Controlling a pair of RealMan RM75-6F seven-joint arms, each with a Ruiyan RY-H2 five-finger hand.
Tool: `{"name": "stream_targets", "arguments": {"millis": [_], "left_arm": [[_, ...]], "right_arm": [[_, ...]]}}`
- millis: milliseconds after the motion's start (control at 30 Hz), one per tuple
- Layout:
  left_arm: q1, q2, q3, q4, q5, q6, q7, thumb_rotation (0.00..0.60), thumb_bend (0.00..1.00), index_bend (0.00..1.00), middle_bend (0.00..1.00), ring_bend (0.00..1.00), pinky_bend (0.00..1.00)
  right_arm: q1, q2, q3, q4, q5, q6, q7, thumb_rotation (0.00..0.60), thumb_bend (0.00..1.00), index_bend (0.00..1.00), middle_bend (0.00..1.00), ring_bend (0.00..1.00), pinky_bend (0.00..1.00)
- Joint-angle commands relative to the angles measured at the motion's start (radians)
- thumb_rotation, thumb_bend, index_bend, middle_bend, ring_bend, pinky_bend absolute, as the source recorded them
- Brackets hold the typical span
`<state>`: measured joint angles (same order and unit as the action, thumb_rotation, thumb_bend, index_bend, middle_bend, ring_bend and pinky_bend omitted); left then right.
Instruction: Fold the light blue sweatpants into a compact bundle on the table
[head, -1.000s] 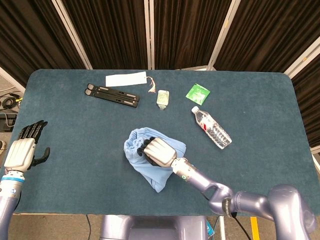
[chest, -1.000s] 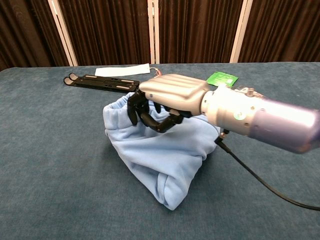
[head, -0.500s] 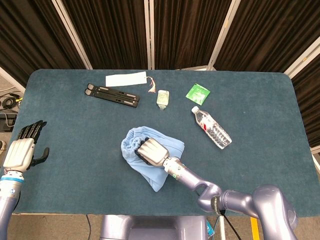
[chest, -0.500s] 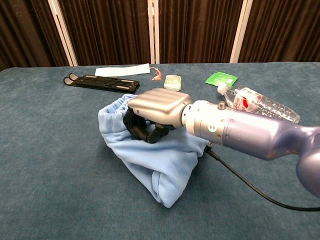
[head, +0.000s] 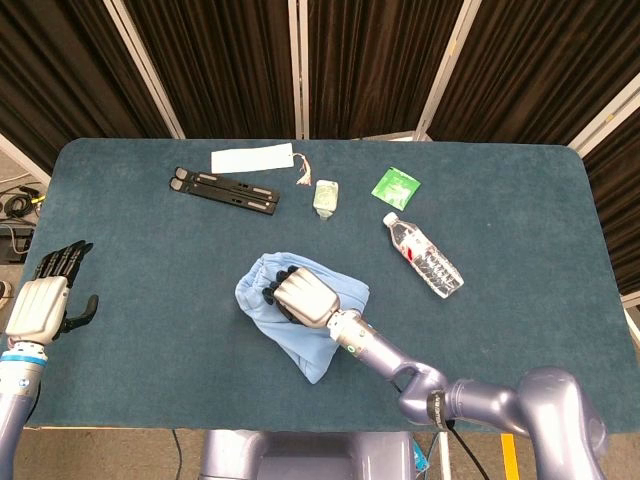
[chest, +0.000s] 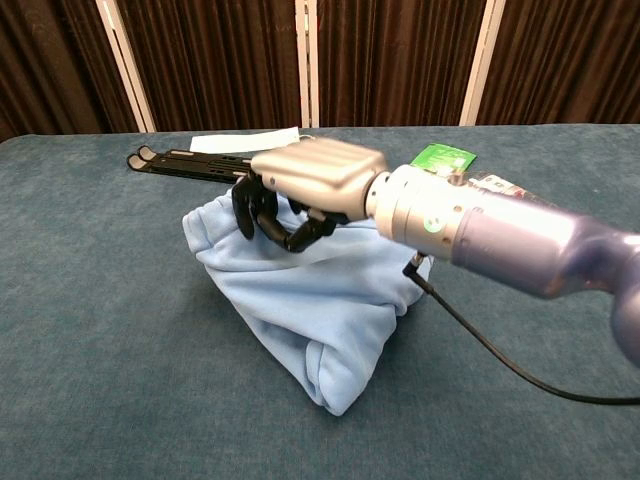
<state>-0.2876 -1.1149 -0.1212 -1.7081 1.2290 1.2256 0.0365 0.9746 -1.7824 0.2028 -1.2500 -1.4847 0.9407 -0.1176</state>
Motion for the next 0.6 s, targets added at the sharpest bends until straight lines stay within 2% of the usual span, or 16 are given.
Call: {"name": "stream_targets", "arguments": {"millis": [33,233,433,533,600], "left_arm": [[0.002,0.0,0.002,-0.002,0.003,0.003,0.002,0.6,0.53,0.0,0.0,0.0,0.0],[0.013,0.001,0.009,-0.013,0.023,0.024,0.005,0.6,0.53,0.0,0.0,0.0,0.0],[0.035,-0.006,0.027,-0.019,0.074,0.071,0.001,0.6,0.53,0.0,0.0,0.0,0.0],[0.047,-0.015,0.035,-0.011,0.098,0.094,-0.005,0.6,0.53,0.0,0.0,0.0,0.0],[0.056,-0.02,0.041,-0.008,0.116,0.111,-0.009,0.6,0.53,0.0,0.0,0.0,0.0]], "right_arm": [[-0.031,0.1,0.008,-0.106,-0.024,0.054,0.011,0.6,0.64,0.42,0.41,0.4,0.45],[-0.125,0.314,-0.041,-0.25,-0.097,0.167,0.03,0.6,0.63,0.42,0.41,0.4,0.45],[-0.25,0.502,-0.11,-0.289,-0.168,0.315,0.061,0.6,0.64,0.4,0.39,0.4,0.44],[-0.298,0.554,-0.132,-0.299,-0.192,0.377,0.093,0.6,0.64,0.37,0.36,0.37,0.4],[-0.344,0.587,-0.147,-0.306,-0.19,0.426,0.117,0.6,0.59,0.33,0.3,0.32,0.31]]}}
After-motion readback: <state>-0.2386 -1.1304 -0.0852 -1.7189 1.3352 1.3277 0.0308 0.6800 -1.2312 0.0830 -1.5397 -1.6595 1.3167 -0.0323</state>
